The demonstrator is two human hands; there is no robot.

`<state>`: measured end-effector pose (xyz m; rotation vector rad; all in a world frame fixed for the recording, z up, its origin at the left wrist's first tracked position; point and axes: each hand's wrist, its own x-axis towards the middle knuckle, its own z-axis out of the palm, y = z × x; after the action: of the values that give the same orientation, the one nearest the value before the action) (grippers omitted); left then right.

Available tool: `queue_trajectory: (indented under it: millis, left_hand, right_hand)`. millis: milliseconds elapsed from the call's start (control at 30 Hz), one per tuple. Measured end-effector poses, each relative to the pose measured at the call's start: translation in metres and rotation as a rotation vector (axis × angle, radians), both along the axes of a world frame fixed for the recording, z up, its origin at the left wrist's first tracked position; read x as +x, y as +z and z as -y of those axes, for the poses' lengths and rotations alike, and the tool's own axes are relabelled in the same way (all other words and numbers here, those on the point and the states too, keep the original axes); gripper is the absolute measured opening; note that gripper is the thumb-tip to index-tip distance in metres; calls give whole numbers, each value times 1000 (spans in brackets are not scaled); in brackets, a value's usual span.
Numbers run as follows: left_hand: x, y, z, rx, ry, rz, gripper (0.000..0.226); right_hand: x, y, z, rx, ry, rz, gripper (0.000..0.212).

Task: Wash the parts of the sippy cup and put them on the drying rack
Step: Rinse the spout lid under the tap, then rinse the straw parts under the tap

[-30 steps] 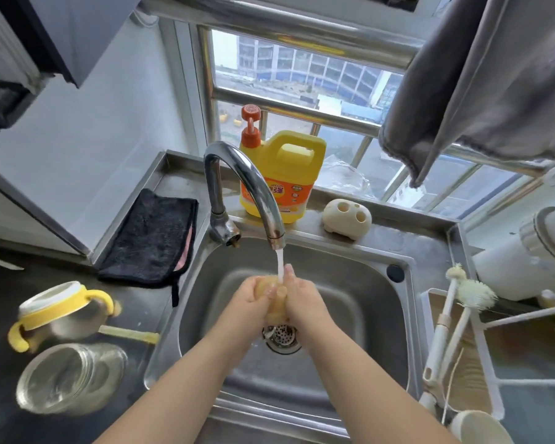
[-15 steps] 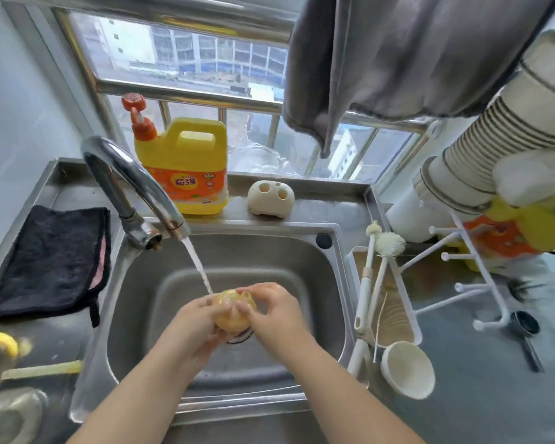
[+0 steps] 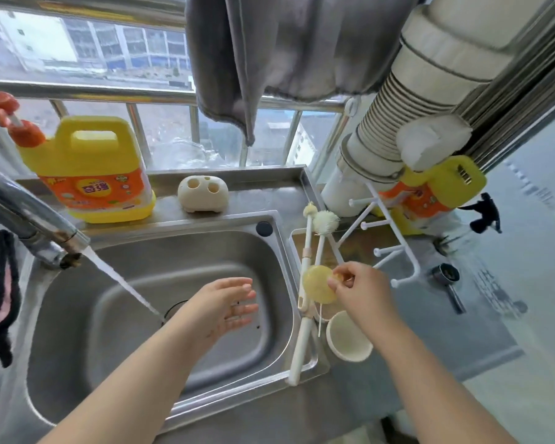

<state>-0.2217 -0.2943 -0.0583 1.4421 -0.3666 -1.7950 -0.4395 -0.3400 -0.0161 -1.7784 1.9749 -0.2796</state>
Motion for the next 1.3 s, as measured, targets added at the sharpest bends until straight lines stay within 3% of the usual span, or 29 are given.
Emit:
queue_trajectory:
  millis: [267,567,700,833,1033,1200,1300]
  left_hand:
    - [-2,-11,-5,57,7,50,10]
    - [15,-20,-13,119,92,69,9]
    - [27,-25,-20,133,135,77,8]
    - [45,-23,-33,115,232,97,8]
    - [97,-11,-75,62,452,266,12]
    - [132,-14,-121,57,607,417,18]
    - [143,-20,-149,88,689,492,20]
  right_hand:
    - [-28,-30,12,136,-105,-147,20]
    - [-24,-38,22,297,-84,-280,29]
    - [-6,-29,17,168,-14,-305,34]
    - [46,-24,10,21,246,-134,26]
    - [165,-34,-11,201,542,315,19]
    - [235,-57,-32,384,507,442,6]
    - [260,-69,-47,408,615,368,14]
